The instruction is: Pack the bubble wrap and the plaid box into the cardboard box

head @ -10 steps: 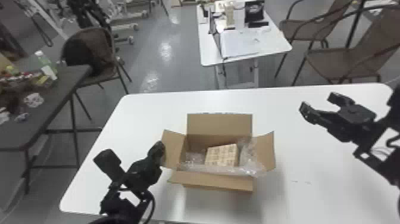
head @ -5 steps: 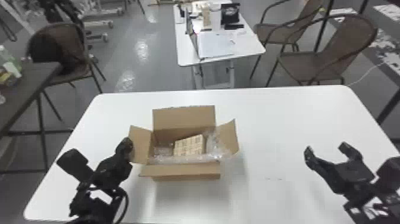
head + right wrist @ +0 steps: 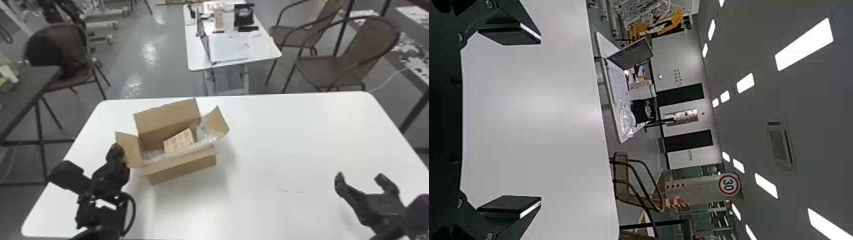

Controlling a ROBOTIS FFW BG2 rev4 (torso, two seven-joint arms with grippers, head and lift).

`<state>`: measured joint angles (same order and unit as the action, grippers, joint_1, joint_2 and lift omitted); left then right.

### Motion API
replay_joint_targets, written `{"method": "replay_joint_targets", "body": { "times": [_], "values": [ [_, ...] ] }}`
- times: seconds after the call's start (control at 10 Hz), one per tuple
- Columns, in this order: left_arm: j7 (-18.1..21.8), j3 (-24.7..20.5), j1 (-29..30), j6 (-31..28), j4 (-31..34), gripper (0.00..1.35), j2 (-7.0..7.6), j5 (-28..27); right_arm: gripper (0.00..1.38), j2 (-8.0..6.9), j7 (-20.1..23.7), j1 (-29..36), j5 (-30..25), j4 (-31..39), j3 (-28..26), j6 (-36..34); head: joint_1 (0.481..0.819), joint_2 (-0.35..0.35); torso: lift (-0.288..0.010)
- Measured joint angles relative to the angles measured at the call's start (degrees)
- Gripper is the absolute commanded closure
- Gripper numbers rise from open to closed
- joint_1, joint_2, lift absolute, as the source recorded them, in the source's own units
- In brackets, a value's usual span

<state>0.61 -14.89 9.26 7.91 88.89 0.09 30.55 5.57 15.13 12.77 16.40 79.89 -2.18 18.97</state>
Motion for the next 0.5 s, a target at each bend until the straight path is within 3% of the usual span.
{"method": "replay_joint_targets", "body": {
  "times": [0.3, 0.5],
  "values": [
    [-13.1, 0.9, -1.4, 17.9, -6.4, 1.22, 0.0, 1.5, 0.16, 0.05, 0.2, -0.1, -0.2, 0.4, 0.1, -1.4, 0.695, 0.247, -0.063],
    [-23.4, 0.9, -1.2, 25.5, -7.4, 1.22, 0.0, -0.4, 0.16, 0.05, 0.4, -0.1, -0.2, 0.5, 0.2, -2.2, 0.695, 0.293, -0.063]
  ]
}}
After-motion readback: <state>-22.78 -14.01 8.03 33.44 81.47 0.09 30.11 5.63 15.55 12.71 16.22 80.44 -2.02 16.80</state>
